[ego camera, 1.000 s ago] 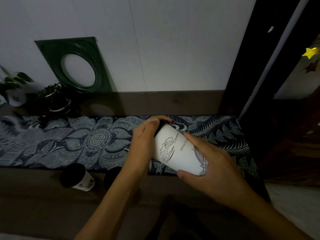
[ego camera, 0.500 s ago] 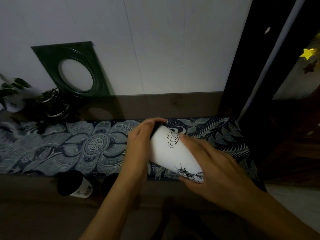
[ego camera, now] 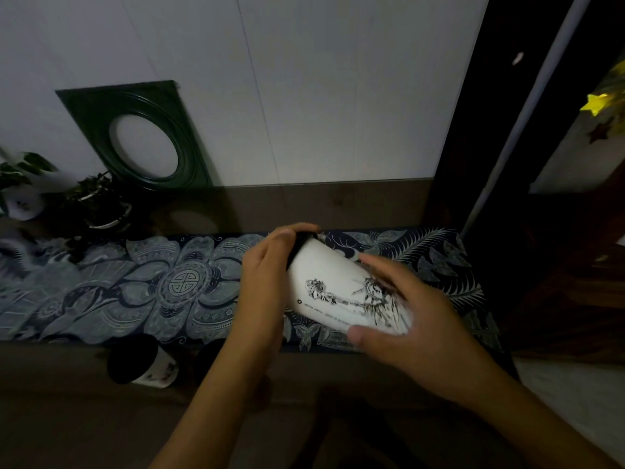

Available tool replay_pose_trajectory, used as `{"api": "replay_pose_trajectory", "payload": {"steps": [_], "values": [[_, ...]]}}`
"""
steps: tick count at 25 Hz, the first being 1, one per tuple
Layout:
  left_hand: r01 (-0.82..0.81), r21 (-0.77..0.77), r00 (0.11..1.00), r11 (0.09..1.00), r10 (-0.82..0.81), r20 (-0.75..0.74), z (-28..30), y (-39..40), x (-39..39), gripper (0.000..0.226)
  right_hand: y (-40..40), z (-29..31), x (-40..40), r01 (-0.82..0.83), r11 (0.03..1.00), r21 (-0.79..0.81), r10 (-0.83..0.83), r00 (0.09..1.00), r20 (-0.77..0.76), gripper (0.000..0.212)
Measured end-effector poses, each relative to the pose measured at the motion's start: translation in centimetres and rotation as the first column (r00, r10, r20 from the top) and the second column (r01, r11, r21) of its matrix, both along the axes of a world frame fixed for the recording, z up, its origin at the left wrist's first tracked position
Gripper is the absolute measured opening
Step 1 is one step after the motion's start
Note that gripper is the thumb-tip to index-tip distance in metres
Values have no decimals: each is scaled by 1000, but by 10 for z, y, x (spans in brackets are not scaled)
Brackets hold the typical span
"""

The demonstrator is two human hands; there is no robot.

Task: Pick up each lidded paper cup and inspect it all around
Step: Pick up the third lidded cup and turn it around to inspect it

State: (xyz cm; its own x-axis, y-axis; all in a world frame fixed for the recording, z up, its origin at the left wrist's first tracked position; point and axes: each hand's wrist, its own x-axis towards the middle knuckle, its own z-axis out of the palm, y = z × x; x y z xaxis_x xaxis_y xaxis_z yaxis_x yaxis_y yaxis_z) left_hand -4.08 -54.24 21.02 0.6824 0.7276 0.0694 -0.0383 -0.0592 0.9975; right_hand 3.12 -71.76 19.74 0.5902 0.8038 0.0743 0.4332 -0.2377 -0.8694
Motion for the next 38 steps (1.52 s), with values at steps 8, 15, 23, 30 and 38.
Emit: {"api": "replay_pose_trajectory", "payload": {"steps": [8,15,23,30,38], "values": [[83,48,997,995,-82,-15,1,-4,-4,36,2,-7,-2,9,1000,7,-9,997,76,80],[4,4,998,1000,-4,67,-1,-4,-7,37,2,6,0,20,993,116,18,948,-319,77],[13,53,1000,998,-12,-17,-1,-5,-4,41,1,-7,-3,26,999,-23,-20,973,228,84],[29,85,997,996,-34,64,-1,-5,-11,36,-2,-1,-6,-5,994,109,47,919,-392,72],[88,89,995,992,-91,28,0,-7,-13,37,-3,-10,-20,104,994,-33,-89,948,305,90]]}}
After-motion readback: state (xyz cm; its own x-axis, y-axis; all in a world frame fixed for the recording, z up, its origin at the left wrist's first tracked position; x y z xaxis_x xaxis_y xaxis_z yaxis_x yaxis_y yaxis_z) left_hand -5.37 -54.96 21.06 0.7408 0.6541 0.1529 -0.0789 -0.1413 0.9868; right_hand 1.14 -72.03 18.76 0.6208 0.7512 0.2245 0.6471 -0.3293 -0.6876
